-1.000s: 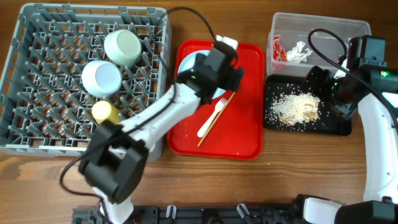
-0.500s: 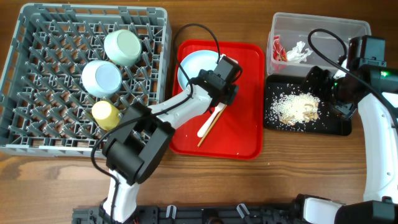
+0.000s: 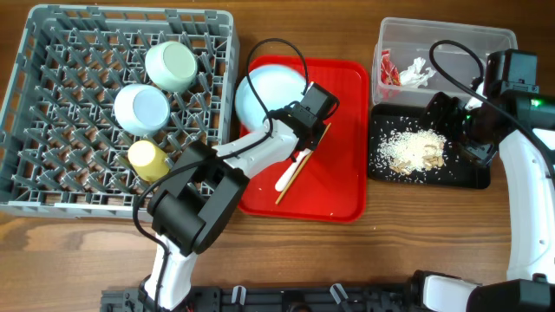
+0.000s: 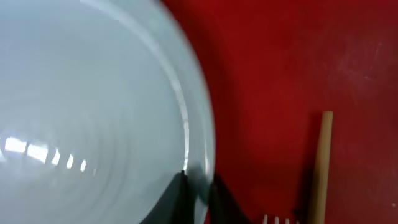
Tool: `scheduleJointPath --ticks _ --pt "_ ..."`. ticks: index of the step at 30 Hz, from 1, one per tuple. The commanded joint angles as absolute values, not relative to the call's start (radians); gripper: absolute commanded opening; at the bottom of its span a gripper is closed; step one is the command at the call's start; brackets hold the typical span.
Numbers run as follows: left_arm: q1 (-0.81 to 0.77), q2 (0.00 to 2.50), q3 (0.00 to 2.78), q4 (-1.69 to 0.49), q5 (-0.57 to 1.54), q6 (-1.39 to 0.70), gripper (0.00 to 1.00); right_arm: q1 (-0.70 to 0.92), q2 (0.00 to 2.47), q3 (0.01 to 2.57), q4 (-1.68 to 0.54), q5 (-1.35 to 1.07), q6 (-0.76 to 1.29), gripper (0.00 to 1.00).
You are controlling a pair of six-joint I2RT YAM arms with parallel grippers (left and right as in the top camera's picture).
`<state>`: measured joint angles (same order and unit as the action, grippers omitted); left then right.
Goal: Sort waste into correct bins and load items into the dishwasher rack
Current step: 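Reach the left gripper to the white plate and grasp its edge, then carry the white plate into the rack and stand it upright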
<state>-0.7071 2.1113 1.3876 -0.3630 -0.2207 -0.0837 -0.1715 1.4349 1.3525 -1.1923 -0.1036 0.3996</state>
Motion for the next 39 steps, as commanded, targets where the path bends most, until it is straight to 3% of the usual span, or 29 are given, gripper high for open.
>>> scheduleJointPath --ticks 1,13,32,39 --pt "-0.713 2.138 1.386 -0.371 -0.230 -0.081 0.04 -0.173 1.422 1.364 -1.191 -0.101 0.393 1.00" --pt "-0.739 2.091 1.412 -0.368 -0.388 0.085 0.04 -0.173 1.422 1.364 -1.191 -0.101 0.393 1.00" --pt "-0.719 1.830 1.442 -0.368 -0.382 0.097 0.04 -0.173 1.422 1.364 -1.191 -0.101 0.393 1.00" --pt "-0.604 1.717 1.442 -0.368 -0.233 0.015 0.04 -0.173 1.422 1.364 -1.191 -0.101 0.393 1.00"
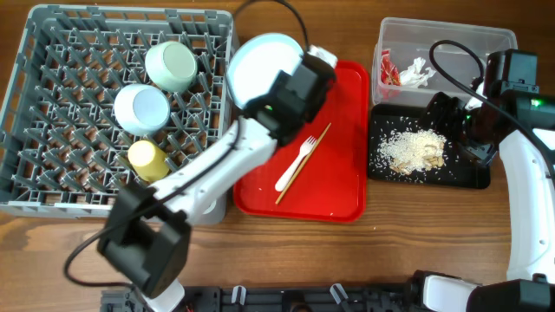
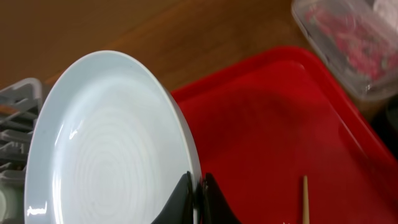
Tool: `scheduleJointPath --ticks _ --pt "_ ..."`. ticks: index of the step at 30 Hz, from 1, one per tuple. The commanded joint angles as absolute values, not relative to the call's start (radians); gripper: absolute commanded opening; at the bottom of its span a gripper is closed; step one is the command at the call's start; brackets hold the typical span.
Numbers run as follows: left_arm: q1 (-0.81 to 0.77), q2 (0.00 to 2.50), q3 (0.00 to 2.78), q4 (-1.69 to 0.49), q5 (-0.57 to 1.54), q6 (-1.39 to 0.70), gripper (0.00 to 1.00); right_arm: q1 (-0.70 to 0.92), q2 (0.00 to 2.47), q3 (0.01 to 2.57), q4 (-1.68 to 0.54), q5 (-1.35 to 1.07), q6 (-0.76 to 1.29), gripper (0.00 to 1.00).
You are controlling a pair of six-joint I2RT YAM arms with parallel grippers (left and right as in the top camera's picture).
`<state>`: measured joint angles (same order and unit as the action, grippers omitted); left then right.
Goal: Sort waste into correct bins and load items into the dishwasher rack
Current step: 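Carry the white plate into the rack and stand it upright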
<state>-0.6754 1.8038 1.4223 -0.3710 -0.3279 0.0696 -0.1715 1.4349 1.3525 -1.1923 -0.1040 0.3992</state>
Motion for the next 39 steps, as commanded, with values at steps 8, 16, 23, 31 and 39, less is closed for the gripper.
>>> scheduleJointPath --ticks 8,16,23,31,39 --pt "-0.377 1.636 1.442 -0.355 0.178 -0.212 0.04 -0.173 1.422 1.364 -1.191 -0.101 0.393 1.00" --pt "-0.180 1.638 1.442 -0.282 0.525 -0.483 0.04 -0.173 1.422 1.364 -1.192 -0.101 0.393 1.00" --pt "-0.080 1.654 1.442 -0.271 0.603 -0.593 0.04 -0.173 1.422 1.364 -1.191 -0.101 0.394 1.00" --pt "-0.014 1.725 1.440 -0.289 0.632 -0.592 0.04 -0.173 1.422 1.364 -1.196 -0.101 0.394 1.00" --pt "0.048 1.736 1.440 -0.294 0.632 -0.591 0.04 -0.173 1.422 1.364 -1.196 -0.101 0.394 1.00"
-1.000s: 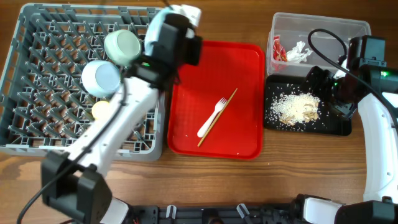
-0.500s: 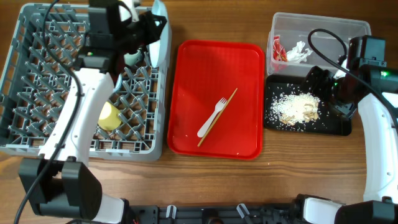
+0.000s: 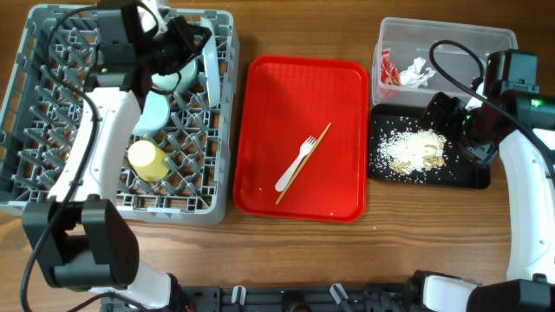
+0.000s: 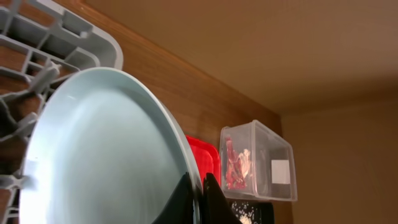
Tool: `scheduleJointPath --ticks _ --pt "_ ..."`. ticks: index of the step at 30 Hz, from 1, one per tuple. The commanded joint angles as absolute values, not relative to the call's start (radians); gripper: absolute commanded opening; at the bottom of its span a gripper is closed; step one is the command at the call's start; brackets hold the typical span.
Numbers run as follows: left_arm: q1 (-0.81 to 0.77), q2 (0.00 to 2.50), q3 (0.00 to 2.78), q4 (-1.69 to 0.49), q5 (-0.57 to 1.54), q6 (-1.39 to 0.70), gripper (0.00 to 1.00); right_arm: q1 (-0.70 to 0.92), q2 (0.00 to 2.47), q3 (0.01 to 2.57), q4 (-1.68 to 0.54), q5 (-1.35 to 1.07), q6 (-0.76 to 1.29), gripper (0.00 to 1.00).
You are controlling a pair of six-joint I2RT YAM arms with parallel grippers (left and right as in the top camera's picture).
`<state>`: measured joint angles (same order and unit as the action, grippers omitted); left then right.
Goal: Sort waste into correct bins and load items into the dishwasher rack
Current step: 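Carry the white plate into the rack and stand it upright, then release the plate and withdraw the left gripper from the rack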
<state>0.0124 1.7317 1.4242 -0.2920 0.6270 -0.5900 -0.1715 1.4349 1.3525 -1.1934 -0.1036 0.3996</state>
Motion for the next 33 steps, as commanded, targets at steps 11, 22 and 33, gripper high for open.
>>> scheduleJointPath --ticks 11,22,33 --pt "0.112 1.736 1.440 -0.358 0.630 -0.580 0.05 -0.173 1.422 1.364 -1.198 -0.101 0.393 1.00" --pt "0.180 1.736 1.440 -0.402 0.627 -0.573 0.44 -0.173 1.422 1.364 -1.198 -0.101 0.394 1.00" --pt "0.202 1.736 1.440 -0.428 0.609 -0.554 0.04 -0.173 1.422 1.364 -1.200 -0.104 0.394 1.00"
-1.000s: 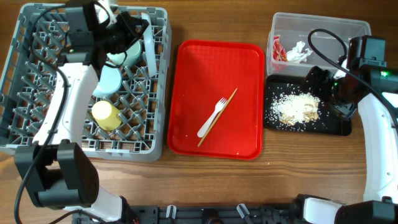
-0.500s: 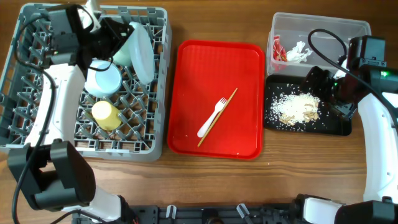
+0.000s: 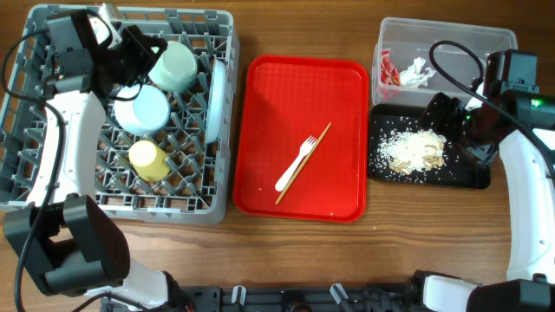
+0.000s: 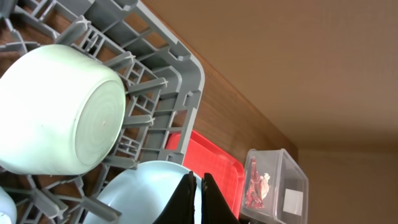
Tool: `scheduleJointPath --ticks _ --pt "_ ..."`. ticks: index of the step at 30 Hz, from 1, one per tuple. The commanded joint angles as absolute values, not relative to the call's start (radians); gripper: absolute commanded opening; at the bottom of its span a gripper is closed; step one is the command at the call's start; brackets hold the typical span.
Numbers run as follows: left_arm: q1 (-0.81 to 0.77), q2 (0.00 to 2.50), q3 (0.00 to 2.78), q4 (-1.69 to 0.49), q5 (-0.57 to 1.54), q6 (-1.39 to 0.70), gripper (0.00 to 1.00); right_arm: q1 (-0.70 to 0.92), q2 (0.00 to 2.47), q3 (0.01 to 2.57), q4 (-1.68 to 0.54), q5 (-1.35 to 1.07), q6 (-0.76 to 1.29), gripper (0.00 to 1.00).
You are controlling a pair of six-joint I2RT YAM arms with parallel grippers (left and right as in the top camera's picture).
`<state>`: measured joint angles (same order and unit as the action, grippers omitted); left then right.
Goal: Sort waste into correct bins and load items into the dishwasher rack
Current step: 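Release the plate and withdraw the left gripper from the rack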
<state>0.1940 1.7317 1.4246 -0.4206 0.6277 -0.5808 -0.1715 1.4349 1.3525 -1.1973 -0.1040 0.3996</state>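
Observation:
A pale blue plate [image 3: 213,95] stands on edge between the pegs at the right side of the grey dishwasher rack [image 3: 52,186]. In the left wrist view the plate [image 4: 143,196] lies beyond the fingertips. My left gripper [image 3: 156,43] [image 4: 199,186] hovers over the rack's back edge, left of the plate and apart from it. Its jaws are nearly together with nothing between them. A white plastic fork [image 3: 292,167] and a wooden chopstick [image 3: 305,160] lie on the red tray [image 3: 347,87]. My right gripper [image 3: 444,111] hangs over the black tray [image 3: 473,178]; its jaws cannot be made out.
The rack also holds a green bowl [image 3: 177,66] [image 4: 62,109], a light blue bowl [image 3: 143,108] and a yellow cup [image 3: 147,159]. A clear bin [image 3: 442,39] with wrappers sits at the back right. Food scraps [image 3: 414,149] cover the black tray.
My left gripper was shut on the plate, holding it upright in the rack's right side. It has let go and now sits further left, with the plate standing alone in the rack.
My left gripper was shut on the plate's rim on the red tray. Then it held the plate up over the tray's back left corner, then upright inside the rack. Now the plate stands in the rack by itself. The right arm stayed over the black tray throughout.

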Motion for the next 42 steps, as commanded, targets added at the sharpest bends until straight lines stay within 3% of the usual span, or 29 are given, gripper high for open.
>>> scheduleJointPath --ticks 1,10,19,42 --pt "0.202 1.736 1.440 -0.429 0.608 -0.554 0.04 -0.173 1.422 1.364 -1.200 -0.104 0.394 1.00" --pt "0.202 1.736 1.440 -0.429 0.608 -0.572 0.04 -0.173 1.422 1.364 -1.202 -0.104 0.394 1.00" --pt "0.202 1.736 1.440 -0.428 0.608 -0.749 0.04 -0.173 1.422 1.364 -1.202 -0.104 0.395 1.00" --pt "0.202 1.736 1.440 -0.428 0.608 -0.749 0.04 -0.173 1.422 1.364 -1.202 -0.104 0.395 1.00"
